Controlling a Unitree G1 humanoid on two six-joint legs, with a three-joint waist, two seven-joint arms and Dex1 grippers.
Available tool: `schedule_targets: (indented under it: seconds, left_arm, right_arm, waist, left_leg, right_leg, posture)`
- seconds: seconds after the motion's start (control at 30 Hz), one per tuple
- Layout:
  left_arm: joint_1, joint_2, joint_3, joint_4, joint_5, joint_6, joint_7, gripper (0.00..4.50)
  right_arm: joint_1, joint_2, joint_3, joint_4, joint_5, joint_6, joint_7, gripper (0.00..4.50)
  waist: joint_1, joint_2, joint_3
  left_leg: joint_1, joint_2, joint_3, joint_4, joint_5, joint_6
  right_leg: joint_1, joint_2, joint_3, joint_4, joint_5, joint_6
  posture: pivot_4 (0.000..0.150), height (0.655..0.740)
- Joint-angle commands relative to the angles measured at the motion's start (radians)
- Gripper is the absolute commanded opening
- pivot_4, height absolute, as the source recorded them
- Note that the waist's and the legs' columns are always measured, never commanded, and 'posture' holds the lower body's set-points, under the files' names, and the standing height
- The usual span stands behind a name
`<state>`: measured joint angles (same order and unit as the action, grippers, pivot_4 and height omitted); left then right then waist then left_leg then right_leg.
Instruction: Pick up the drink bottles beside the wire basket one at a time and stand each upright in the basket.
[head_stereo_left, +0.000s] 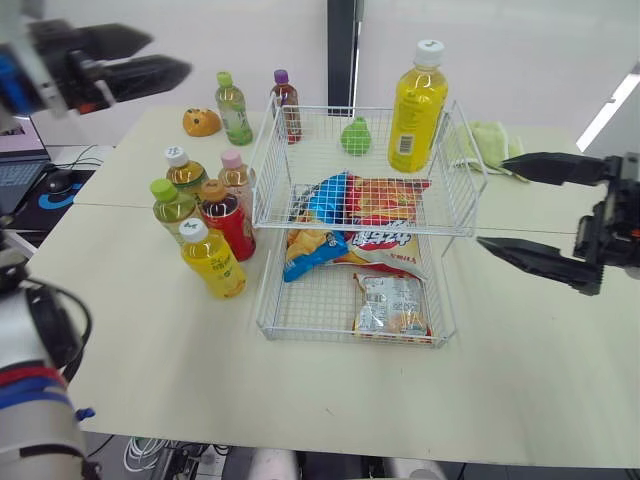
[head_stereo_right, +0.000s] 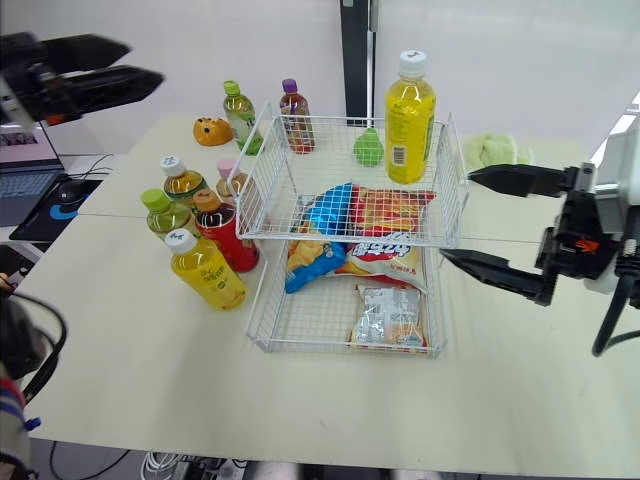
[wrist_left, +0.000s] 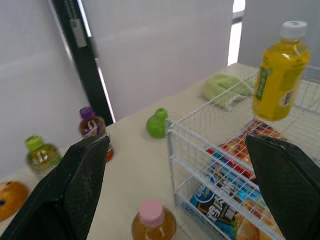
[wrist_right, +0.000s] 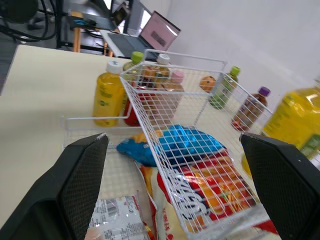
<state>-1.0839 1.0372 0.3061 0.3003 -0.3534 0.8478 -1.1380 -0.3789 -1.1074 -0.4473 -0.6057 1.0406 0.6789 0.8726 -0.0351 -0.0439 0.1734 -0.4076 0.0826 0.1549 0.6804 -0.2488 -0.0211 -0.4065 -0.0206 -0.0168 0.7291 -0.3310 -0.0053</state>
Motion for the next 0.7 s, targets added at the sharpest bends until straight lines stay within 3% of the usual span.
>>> schedule_targets:
  seconds: [0.03, 0.2, 0.4, 0.7]
  left_arm:
    - [0.157, 0.091, 0.162, -0.088, -0.017, -0.005, 0.046, 4.48]
    - [0.464, 0.159, 0.388, -0.111, -0.019, 0.000, 0.041, 4.48]
    - [0.837, 0.040, 0.600, -0.233, -0.027, -0.061, 0.041, 4.48]
    - [0.942, -0.196, 0.570, -0.488, -0.159, -0.043, 0.217, 4.48]
  right_arm:
    - [-0.097, 0.024, 0.099, 0.025, -0.010, -0.018, 0.008, 4.50]
    - [-0.226, 0.088, 0.233, 0.060, -0.046, -0.010, -0.008, 4.50]
    - [-0.317, 0.115, 0.324, 0.097, -0.080, 0.037, 0.012, 4.50]
    - [-0.323, 0.143, 0.329, 0.097, -0.074, 0.050, 0.076, 4.50]
  waist:
    - [0.001, 0.000, 0.000]
    - [0.002, -0.001, 0.000]
    - [0.004, -0.001, -0.001]
    - [0.007, -0.009, -0.005]
  left_leg:
    - [0.000, 0.000, 0.000, 0.000, 0.000, 0.000]
    - [0.001, 0.000, 0.000, 0.000, 0.000, 0.000]
    - [0.001, 0.000, 0.000, 0.000, 0.000, 0.000]
    - [0.000, 0.000, -0.003, -0.001, -0.001, 0.001]
  right_leg:
    - [0.000, 0.000, 0.000, 0.000, 0.000, 0.000]
    - [0.000, 0.000, 0.000, 0.002, 0.000, 0.000]
    - [0.000, -0.001, 0.000, 0.002, 0.000, -0.001]
    - [0.001, -0.002, -0.003, 0.002, 0.000, -0.001]
  posture:
    - [0.150, 0.7155]
    - [0.150, 0.7155]
    - [0.150, 0.7155]
    - [0.150, 0.7155]
